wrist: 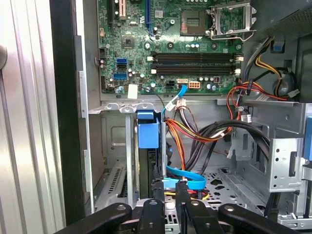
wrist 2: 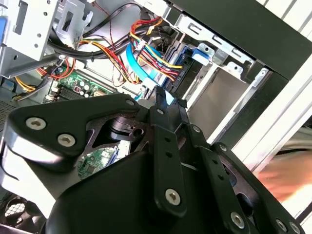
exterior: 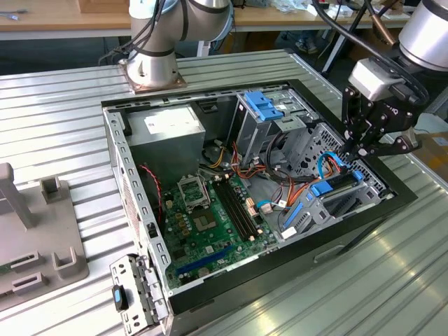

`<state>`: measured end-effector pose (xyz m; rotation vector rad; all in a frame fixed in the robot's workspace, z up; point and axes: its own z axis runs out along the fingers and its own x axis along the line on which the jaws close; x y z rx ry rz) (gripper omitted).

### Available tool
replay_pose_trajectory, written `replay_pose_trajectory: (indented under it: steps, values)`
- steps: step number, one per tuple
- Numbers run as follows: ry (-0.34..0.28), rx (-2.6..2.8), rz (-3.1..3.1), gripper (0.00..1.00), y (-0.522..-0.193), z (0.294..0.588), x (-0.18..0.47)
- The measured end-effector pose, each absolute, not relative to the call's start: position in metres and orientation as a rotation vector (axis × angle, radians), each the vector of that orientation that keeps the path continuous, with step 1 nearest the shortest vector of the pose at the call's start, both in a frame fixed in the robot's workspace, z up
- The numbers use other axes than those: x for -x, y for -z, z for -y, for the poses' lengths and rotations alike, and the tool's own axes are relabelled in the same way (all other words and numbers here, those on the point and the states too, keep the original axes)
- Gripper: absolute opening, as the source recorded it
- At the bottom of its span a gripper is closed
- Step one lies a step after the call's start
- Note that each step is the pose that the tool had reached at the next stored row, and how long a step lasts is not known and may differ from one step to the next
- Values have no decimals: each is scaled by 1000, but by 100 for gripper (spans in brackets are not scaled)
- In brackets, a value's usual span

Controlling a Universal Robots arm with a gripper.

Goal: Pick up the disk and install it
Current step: 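Insert the first disk wire, then insert the second disk wire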

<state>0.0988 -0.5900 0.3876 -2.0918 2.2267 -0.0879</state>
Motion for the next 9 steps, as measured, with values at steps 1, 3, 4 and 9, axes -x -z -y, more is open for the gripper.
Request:
replay_pose_trajectory:
  steps: [1, 3, 4, 9]
  values:
    - [88, 2092, -2227, 24, -388, 590, -99]
    - [88, 2092, -2227, 24, -388, 590, -99]
    - [88, 2092, -2227, 24, -388, 590, -99]
    - [88, 2092, -2227, 24, -388, 589, -99]
